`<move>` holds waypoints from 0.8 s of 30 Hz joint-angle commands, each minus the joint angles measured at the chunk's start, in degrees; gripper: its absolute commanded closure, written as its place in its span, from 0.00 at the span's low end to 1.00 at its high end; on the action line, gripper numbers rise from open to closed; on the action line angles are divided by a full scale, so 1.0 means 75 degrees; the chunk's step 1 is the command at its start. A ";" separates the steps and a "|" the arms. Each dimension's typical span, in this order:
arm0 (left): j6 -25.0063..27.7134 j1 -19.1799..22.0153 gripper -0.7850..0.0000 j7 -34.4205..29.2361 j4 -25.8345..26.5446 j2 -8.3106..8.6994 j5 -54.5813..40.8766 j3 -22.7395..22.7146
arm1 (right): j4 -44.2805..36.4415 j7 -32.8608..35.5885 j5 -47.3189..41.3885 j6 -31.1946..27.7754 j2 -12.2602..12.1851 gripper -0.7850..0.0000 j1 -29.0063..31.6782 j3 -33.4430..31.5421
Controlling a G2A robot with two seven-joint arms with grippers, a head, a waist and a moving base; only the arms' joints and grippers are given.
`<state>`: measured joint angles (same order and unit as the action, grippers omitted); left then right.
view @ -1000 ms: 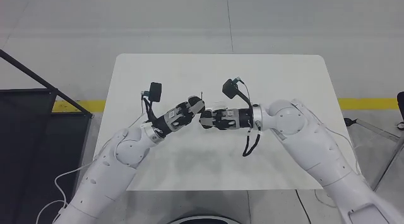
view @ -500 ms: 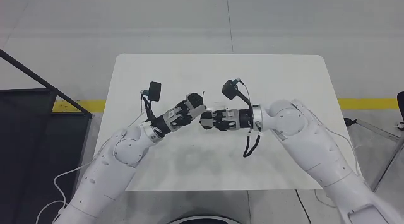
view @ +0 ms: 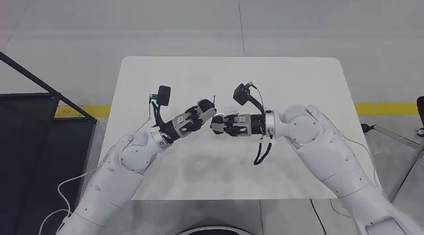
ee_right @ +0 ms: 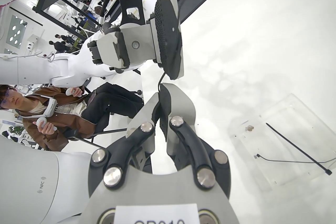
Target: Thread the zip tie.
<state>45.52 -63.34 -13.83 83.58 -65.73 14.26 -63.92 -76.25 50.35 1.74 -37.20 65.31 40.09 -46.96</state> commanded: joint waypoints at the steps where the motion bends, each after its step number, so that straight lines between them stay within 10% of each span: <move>1: 0.0008 0.0006 0.60 -0.0008 -0.0014 -0.0006 -0.0015 -0.0008 | -0.0011 -0.0009 0.0032 0.0027 0.0002 1.00 0.0012 -0.0010; 24: 0.0148 0.0051 0.65 0.0042 -0.0116 -0.0082 0.0082 -0.0064 | 0.0003 0.0204 0.0020 0.0134 0.0038 1.00 0.0022 -0.0062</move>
<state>46.57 -62.97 -13.56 82.78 -66.32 14.83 -64.40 -76.24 51.79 1.91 -36.25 65.59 40.26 -47.44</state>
